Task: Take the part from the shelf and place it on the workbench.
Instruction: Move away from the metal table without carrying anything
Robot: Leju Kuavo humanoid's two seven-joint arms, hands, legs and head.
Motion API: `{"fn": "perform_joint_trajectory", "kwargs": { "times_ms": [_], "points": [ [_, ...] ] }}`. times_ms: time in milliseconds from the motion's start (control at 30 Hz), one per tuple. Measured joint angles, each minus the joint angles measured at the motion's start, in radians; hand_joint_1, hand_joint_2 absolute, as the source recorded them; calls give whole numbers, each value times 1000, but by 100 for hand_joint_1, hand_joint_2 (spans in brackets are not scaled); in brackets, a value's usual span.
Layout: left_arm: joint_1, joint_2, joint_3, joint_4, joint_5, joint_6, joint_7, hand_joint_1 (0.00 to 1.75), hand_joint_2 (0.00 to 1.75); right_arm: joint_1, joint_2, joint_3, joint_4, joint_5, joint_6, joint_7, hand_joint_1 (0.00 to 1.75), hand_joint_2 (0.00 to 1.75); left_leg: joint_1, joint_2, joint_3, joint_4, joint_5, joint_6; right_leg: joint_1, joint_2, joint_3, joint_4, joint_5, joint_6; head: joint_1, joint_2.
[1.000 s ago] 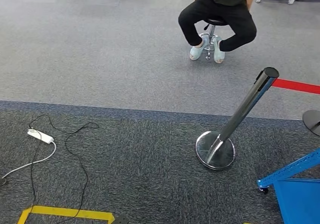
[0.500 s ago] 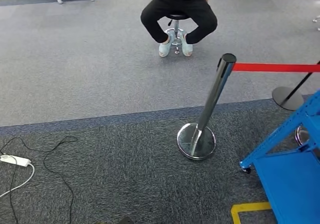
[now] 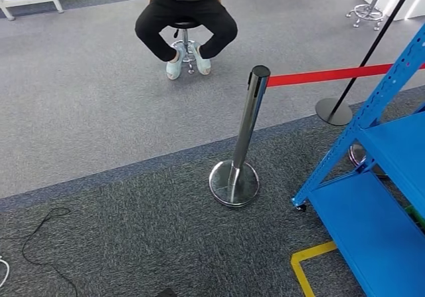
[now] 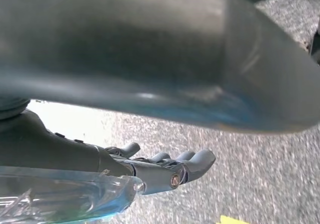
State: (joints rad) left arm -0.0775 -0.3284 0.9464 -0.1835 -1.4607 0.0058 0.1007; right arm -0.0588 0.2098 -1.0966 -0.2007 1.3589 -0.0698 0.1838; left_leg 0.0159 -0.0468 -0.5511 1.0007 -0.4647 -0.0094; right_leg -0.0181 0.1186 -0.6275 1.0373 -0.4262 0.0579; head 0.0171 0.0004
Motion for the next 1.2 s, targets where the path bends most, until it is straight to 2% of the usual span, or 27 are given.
{"fn": "perform_joint_trajectory", "kwargs": {
  "times_ms": [33, 100, 133, 167, 200, 233, 267, 333, 367, 400, 467, 533, 600, 633, 667, 700, 733, 767, 833, 900, 933, 967, 1000, 1033, 1100, 1167, 1200],
  "points": [
    [0, 0, 0, 0, 0, -1, 0, 0, 0, 0, 0, 0, 0, 0, 0, 0, 0, 0, -1, 12, 1, -1, 1, 8, 1, -30, -16, 34, -20, 3, 3, 0],
    [3, 0, 0, 0, 0, -1, 0, 0, 0, -4, 0, 0, 0, 1, 0, 1, 0, 0, -5, 40, 2, -2, 0, 17, 4, -92, -74, 157, -85, 5, 8, 0],
    [5, 0, 0, 0, 0, -2, 0, 0, 0, -6, 0, 0, 0, 2, 0, 0, 0, 0, -8, 55, 3, -2, -1, 18, 4, -104, -105, 221, -113, 5, 8, 0],
    [6, 1, 0, 0, 0, -2, 0, 0, 0, -7, 0, 0, 0, 2, 1, 0, 0, 0, -10, 70, 4, -2, -3, 20, 4, -109, -124, 263, -126, 5, 8, 0],
    [7, 2, 0, 0, 0, -2, 0, 0, 0, -7, 0, 0, 0, 2, 1, -1, 0, 0, -12, 85, 5, -2, -5, 20, 5, -111, -126, 270, -122, 4, 8, 0],
    [7, 2, 0, 0, 0, -2, 0, 0, 0, -6, 0, 0, 0, 2, 1, -1, 0, 0, -13, 98, 8, -2, -7, 19, 5, -115, -106, 238, -100, 1, 8, 0],
    [6, 1, 0, 0, 0, -2, 0, 0, 0, -5, 0, 0, 0, 2, 1, -1, 0, 0, -14, 110, 12, -2, -10, 17, 7, -126, -70, 177, -69, -2, 8, 0],
    [6, 1, 0, 0, 0, -2, 0, 0, 0, -6, 0, 0, 0, 2, 1, -1, 0, 0, -18, 131, 21, -1, -18, 9, 15, -172, 3, 51, -24, -11, 7, 0],
    [6, 1, 0, 0, 1, -1, 0, 0, 0, -8, 0, 0, 0, 2, 1, -2, 0, 0, -20, 141, 24, 0, -22, 4, 18, -187, 22, 16, -15, -16, 7, 0],
    [6, 1, 0, 0, 1, 0, 0, 0, 0, -9, 0, 0, 0, 2, 1, -3, 0, 0, -22, 150, 27, 0, -25, -1, 22, -191, 28, 4, -15, -20, 6, 0],
    [4, 1, 0, 0, 1, 2, 0, 0, 0, -8, 0, 0, 0, 2, 1, -4, 0, 0, -21, 165, 32, -1, -29, -11, 22, -164, 26, 2, -11, -30, 5, 0],
    [3, 1, 0, 0, 5, 5, -1, 0, 0, -7, 0, 0, 0, 4, 1, -7, 0, 0, -16, 133, 21, 28, -53, -22, 18, -139, 26, -4, -6, -40, 3, 0],
    [4, 3, 0, 0, 13, 10, -3, 0, 0, -10, 0, 0, 0, 8, 1, -12, 0, 0, -14, 81, -31, 133, -109, -28, 15, -113, 25, -6, -4, -47, -1, 0],
    [5, 4, 0, 0, 16, 12, -3, 0, 0, -11, 0, 0, 0, 10, 1, -14, 0, 0, -14, 68, -67, 199, -135, -28, 14, -99, 24, -6, -3, -49, -2, 0],
    [6, 5, 0, 0, 20, 14, -4, 0, 0, -11, 0, 0, 0, 12, 1, -15, 0, 0, -14, 62, -96, 249, -147, -29, 14, -84, 24, -6, -3, -50, -3, 0],
    [7, 5, 0, 0, 24, 15, -6, 0, 0, -10, 0, 0, 0, 15, 2, -16, 0, 0, -14, 59, -112, 269, -141, -29, 14, -68, 24, -6, -3, -50, -3, 0],
    [7, 6, 1, 0, 29, 17, -8, 0, 0, -9, 0, 0, 0, 18, 2, -18, 0, 0, -13, 55, -111, 252, -115, -29, 12, -52, 25, -5, -3, -49, -3, 0],
    [6, 6, 2, 0, 37, 18, -12, 0, 0, -8, 0, 0, 0, 21, 3, -20, 0, 0, -10, 45, -92, 204, -77, -30, 10, -36, 25, -5, -2, -47, -3, 0],
    [6, 8, 6, 0, 53, 20, -19, 0, 0, -10, 0, 1, 0, 27, 4, -27, 0, 0, 0, -4, -40, 81, -15, -32, 8, -5, 22, -1, -1, -38, -5, 0],
    [4, 10, 11, 0, 59, 21, -21, 0, 0, -12, 0, 2, 0, 30, 4, -33, 0, 0, 4, -39, -14, 17, -2, -28, 5, 20, 13, 0, 1, -23, -8, 0],
    [3, 11, 12, 0, 59, 21, -21, 0, 0, -11, 0, 2, 0, 30, 4, -34, 0, 0, 2, -36, -11, 8, -5, -20, 4, 31, 7, -2, 4, -16, -9, 0],
    [2, 12, 12, 0, 59, 21, -21, 0, 0, -8, 0, 2, 0, 30, 4, -34, 0, 0, 0, -25, -11, 8, -2, -11, 1, 35, 4, -6, 7, -9, -9, 0],
    [2, 12, 13, 0, 58, 22, -22, 0, 0, -5, 0, 2, 0, 31, 4, -34, 0, 0, 0, -13, -10, 6, 0, -3, 1, 18, -1, -3, 4, -5, -7, 0],
    [2, 12, 13, 0, 57, 24, -22, 0, 0, -4, 0, 2, 0, 31, 5, -34, 0, 0, -1, 0, -9, 3, 2, 5, 2, -10, -12, 17, -9, -1, -4, 0],
    [5, 12, 14, 0, 55, 29, -23, 0, 0, -9, 0, 2, 0, 31, 6, -34, 0, 0, -4, 29, -7, 0, 2, 16, 6, -79, -59, 117, -66, 2, 1, 0],
    [8, 14, 14, 0, 54, 33, -23, 0, 0, -14, 0, 2, 0, 31, 6, -34, 0, 0, -9, 61, -6, 0, -1, 22, 6, -105, -121, 247, -124, 5, 1, 0],
    [8, 15, 14, 0, 55, 35, -24, 0, 0, -13, 0, 2, 0, 31, 6, -34, 0, 0, -11, 76, -5, 0, -2, 23, 6, -109, -135, 280, -132, 6, 1, 0]
  ]
}}
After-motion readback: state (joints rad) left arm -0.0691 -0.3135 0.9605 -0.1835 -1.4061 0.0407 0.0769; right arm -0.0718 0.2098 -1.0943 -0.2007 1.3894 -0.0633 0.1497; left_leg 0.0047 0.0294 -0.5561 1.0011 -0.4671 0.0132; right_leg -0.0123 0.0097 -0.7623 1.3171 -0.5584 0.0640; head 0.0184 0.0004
